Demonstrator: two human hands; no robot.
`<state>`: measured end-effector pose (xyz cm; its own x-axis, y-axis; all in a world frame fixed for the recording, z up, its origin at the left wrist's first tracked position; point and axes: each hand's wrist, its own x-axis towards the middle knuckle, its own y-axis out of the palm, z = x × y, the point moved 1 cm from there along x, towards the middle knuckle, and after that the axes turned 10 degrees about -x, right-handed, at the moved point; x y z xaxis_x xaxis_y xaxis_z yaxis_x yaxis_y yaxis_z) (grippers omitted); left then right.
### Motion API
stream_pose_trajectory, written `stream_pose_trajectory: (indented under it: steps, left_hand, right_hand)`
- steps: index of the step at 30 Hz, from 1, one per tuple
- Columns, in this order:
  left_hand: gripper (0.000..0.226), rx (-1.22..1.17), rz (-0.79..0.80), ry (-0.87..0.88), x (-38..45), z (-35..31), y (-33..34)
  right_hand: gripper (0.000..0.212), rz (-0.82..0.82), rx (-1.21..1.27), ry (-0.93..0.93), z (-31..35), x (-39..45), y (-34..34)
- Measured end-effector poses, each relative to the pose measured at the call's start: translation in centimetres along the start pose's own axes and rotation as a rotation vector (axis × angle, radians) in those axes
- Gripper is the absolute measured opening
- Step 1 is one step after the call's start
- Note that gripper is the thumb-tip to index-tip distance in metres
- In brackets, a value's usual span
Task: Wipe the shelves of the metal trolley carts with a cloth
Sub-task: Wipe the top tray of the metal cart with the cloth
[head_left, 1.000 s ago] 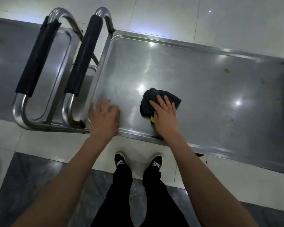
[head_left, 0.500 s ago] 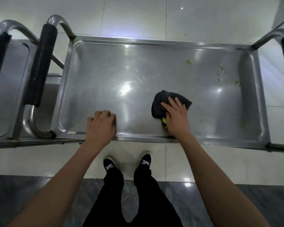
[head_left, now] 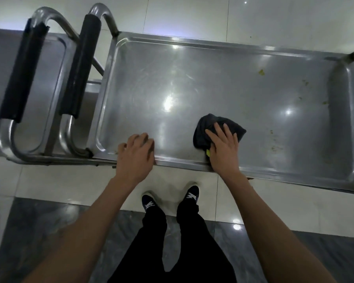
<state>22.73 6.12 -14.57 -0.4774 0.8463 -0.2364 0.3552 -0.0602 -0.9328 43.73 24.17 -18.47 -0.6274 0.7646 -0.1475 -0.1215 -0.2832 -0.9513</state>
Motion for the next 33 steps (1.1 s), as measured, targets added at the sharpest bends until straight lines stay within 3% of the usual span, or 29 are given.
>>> stream_pose_trajectory:
  steps: [8, 24, 33]
  left_hand:
    - [0.023, -0.093, -0.131, -0.162, -5.4, 7.1, -0.5]
    - [0.028, -0.229, -0.203, -0.013, -7.6, 11.3, -0.2]
    - [0.031, -0.241, -0.234, 0.038, -8.5, 13.4, 0.9]
  right_hand:
    - [0.051, -0.017, -0.019, -0.093, 8.6, 0.1, 2.3]
    - [0.058, 0.040, 0.000, -0.361, 25.7, 1.7, 7.4]
    - [0.054, 0.139, 0.082, -0.435, 28.4, 2.9, 8.3]
